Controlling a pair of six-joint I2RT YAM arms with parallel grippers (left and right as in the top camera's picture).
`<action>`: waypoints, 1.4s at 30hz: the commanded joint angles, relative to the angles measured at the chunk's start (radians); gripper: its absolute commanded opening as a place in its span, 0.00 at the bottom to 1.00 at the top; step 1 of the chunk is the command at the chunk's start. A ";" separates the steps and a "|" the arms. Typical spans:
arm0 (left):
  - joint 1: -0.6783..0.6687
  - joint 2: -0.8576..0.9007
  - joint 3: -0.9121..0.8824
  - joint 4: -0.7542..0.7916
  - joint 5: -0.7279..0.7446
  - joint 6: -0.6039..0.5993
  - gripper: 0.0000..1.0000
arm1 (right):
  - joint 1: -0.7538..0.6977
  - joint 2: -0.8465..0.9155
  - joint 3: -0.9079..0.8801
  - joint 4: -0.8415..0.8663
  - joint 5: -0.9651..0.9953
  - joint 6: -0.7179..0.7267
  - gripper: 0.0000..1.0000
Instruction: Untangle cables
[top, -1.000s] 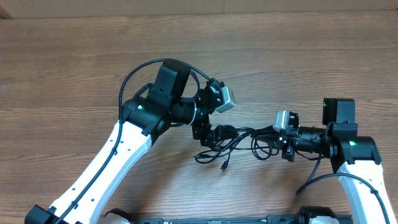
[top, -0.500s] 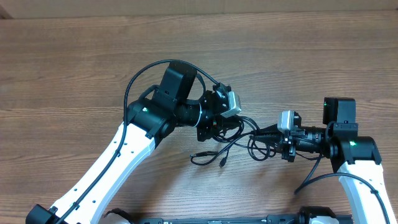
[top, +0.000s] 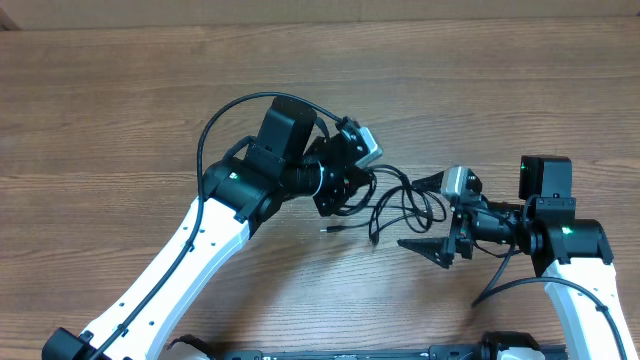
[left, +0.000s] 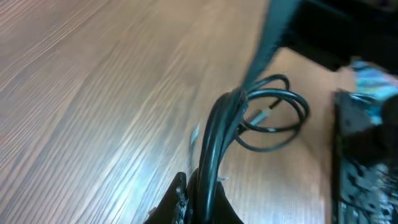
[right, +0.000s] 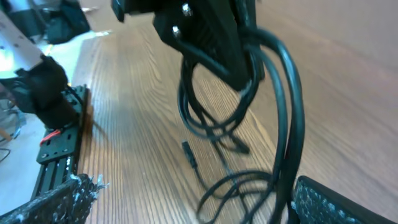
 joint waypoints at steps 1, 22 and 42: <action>-0.005 0.005 0.014 -0.003 -0.158 -0.123 0.04 | -0.002 -0.020 0.005 0.043 0.097 0.187 1.00; -0.005 -0.182 0.014 -0.106 0.040 -0.106 0.04 | -0.002 -0.019 0.005 0.157 0.649 0.904 1.00; -0.008 -0.203 0.014 -0.154 0.225 -0.087 0.04 | -0.002 -0.020 0.005 0.182 0.489 0.925 1.00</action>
